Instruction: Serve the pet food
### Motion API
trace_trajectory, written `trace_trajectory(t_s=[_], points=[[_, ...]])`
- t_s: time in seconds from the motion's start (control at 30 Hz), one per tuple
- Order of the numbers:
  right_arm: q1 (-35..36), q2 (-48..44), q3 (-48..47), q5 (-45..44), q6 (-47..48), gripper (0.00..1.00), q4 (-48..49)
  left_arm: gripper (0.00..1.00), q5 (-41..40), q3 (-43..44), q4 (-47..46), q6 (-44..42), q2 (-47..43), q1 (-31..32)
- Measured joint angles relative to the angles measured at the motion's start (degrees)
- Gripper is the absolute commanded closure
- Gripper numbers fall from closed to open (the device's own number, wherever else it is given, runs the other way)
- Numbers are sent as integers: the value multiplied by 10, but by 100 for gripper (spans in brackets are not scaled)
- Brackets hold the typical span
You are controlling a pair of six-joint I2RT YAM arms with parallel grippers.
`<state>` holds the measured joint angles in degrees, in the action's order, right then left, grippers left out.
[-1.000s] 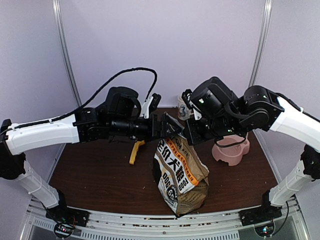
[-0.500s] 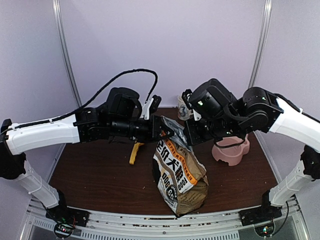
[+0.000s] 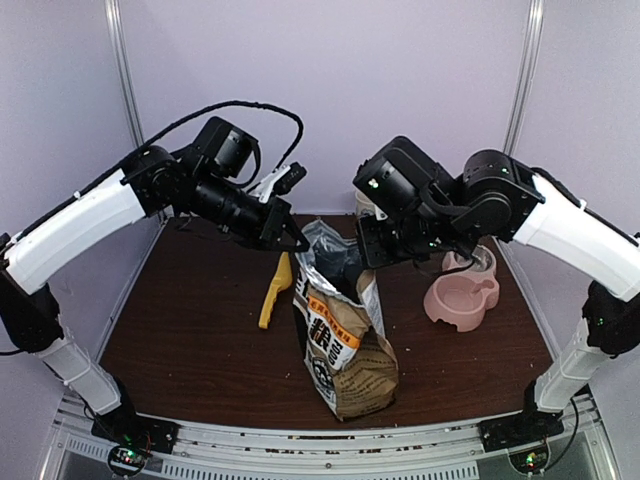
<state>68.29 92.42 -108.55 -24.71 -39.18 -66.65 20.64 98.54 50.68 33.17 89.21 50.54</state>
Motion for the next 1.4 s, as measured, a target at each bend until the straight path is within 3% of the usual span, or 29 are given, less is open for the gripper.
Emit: trace_trajectory(t_s=[0.13, 0.17, 0.33, 0.4, 0.63, 0.87, 1.0, 1.1, 1.27, 1.4], points=[[-2, 37, -41, -6, -2, 100, -1, 98, 4, 80, 72, -74, 47, -39], [-3, 41, -42, -8, -4, 100, 4, 92, 4, 87, 76, -84, 52, -46], [-6, 45, -34, -9, -16, 100, 18, 38, 7, 82, 53, -99, 54, -59], [-7, 45, -27, -10, -18, 100, 24, 27, 7, 49, 16, -85, 38, -59], [-8, 42, -8, -10, -18, 100, 55, 22, -3, -110, -110, 3, -47, -32], [-8, 36, 2, -8, -17, 100, 69, 19, -25, -196, -238, 101, -88, 21], [-8, 36, 3, -8, -17, 100, 71, 27, -38, -204, -275, 131, -80, 31], [-8, 36, 4, -8, -17, 100, 72, 50, -45, -203, -284, 141, -70, 36], [-8, 36, 5, -9, -17, 100, 73, 97, -56, -202, -281, 145, -57, 42], [-8, 34, 5, -13, -17, 100, 69, 100, -69, -194, -267, 140, -57, 45]])
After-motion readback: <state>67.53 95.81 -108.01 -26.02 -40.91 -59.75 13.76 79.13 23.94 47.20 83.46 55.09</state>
